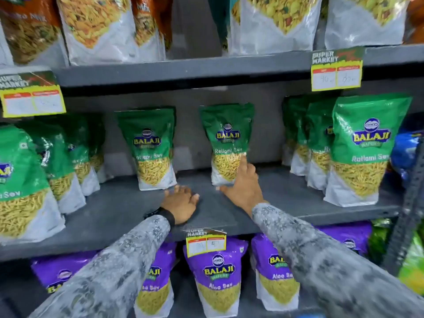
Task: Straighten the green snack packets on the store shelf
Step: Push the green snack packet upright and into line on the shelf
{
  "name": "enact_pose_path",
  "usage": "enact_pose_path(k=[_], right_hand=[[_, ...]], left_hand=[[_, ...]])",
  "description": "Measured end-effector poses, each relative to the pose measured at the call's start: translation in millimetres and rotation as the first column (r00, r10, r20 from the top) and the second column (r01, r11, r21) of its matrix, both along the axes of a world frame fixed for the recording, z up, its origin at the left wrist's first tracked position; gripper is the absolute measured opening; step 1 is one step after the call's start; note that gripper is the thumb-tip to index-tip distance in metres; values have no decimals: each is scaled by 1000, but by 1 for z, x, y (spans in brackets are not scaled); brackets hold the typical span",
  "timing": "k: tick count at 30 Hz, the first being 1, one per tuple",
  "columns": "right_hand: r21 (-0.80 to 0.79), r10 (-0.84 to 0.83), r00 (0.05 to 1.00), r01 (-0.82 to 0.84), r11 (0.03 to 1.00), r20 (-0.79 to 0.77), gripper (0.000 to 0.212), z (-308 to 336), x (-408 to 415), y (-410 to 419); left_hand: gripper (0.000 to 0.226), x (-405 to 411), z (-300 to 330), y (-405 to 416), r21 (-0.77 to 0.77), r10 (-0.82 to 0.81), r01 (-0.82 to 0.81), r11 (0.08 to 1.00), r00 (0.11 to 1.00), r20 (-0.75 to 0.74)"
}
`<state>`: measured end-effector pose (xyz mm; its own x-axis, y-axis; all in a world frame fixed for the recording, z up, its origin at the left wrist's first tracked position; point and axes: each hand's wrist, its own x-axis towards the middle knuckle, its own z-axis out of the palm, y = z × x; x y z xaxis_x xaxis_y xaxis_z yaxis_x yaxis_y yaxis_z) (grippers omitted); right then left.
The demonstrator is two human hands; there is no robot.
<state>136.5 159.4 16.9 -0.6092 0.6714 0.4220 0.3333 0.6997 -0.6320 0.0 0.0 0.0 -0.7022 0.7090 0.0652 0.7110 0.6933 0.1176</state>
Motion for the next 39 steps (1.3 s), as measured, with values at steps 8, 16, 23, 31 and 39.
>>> enact_pose_path(k=[8, 16, 23, 31, 39], right_hand=[[59, -259, 965, 261, 964, -38, 152, 9, -50, -7], [48, -306, 942, 315, 948, -135, 146, -5, -82, 7], [7, -288, 947, 292, 956, -141, 145, -7, -80, 6], [-13, -226, 961, 227, 974, -160, 151, -11, -34, -10], [31, -171, 962, 181, 983, -214, 147, -21, 45, -48]], left_hand=[[69, 15, -14, -14, -19, 35, -35, 999, 999, -3], [71, 13, -13, -14, -17, 23, -23, 1000, 999, 24], [72, 9, -15, -13, -25, 26, -25, 999, 999, 29], [72, 8, -14, -12, -25, 37, -36, 999, 999, 33], [70, 6, -16, -14, -5, 34, -34, 999, 999, 14]])
